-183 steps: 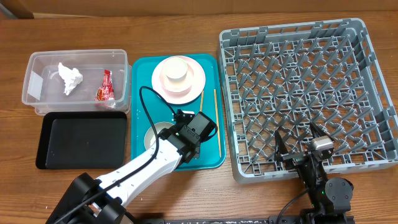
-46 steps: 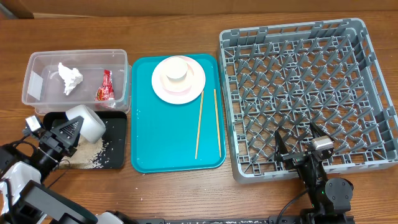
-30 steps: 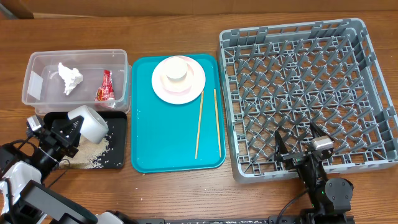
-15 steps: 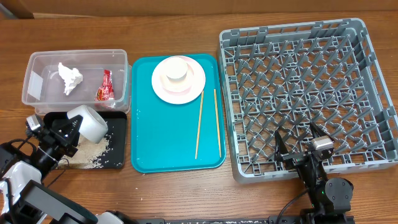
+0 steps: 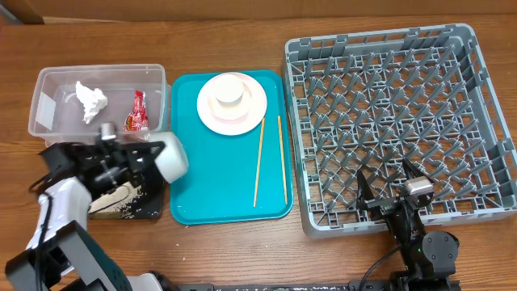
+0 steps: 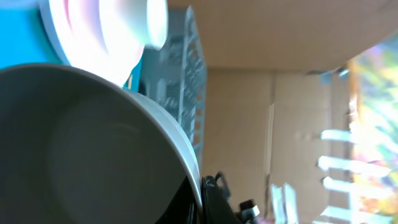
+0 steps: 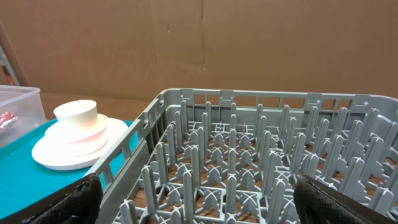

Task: Sort waste into correct bins and load items into the dishwasher
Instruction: 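Carry the empty bowl back over the teal tray, then lower the grey bowl onto the teal tray and open the left gripper, then raise the right gripper from the rack and reach toward the chopsticks, then lower the right gripper onto the wooden chopstick and close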

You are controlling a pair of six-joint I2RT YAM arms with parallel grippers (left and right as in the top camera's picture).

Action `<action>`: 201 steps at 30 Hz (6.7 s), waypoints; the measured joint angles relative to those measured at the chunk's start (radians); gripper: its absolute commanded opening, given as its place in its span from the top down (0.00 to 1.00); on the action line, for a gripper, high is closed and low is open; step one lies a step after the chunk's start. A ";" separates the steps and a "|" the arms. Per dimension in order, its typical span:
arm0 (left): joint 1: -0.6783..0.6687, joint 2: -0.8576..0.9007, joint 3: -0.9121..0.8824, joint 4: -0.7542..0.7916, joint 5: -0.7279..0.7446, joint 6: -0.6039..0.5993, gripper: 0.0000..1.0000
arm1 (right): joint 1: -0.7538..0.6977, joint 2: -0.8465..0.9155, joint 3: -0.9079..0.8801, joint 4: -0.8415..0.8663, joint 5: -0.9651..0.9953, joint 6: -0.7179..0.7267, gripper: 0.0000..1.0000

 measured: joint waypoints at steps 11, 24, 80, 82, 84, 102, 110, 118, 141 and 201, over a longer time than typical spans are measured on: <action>-0.274 0.000 0.019 0.016 -0.289 -0.087 0.96 | 0.000 0.000 0.000 -0.001 0.000 0.000 0.00; -0.547 -0.010 0.034 0.095 -0.591 -0.209 0.96 | 0.000 0.000 0.000 0.000 0.000 0.000 0.00; -0.900 -0.023 0.406 -0.125 -1.349 -0.187 0.00 | 0.000 0.000 0.000 0.000 0.000 0.000 0.00; -0.891 -0.023 0.443 -0.119 -1.366 -0.180 0.00 | 0.000 0.000 0.000 0.000 0.000 0.000 0.00; -0.884 -0.023 0.444 -0.120 -1.374 -0.178 0.00 | 0.000 0.000 0.000 0.000 0.000 0.000 0.00; -0.881 -0.023 0.444 -0.125 -1.385 -0.177 0.00 | 0.000 0.000 0.000 0.051 -0.004 0.206 0.00; -0.881 -0.023 0.444 -0.126 -1.385 -0.177 0.00 | 0.000 0.038 0.225 -0.101 -0.002 0.255 0.00; -0.881 -0.023 0.445 -0.125 -1.389 -0.177 0.00 | 0.000 0.455 0.696 -0.509 -0.011 0.265 0.00; -0.881 -0.023 0.445 -0.126 -1.392 -0.177 0.00 | 0.132 1.374 1.145 -0.723 -0.932 0.275 0.48; -0.880 -0.023 0.445 -0.128 -1.400 -0.177 0.00 | 0.820 1.841 1.145 -0.330 0.468 0.756 0.52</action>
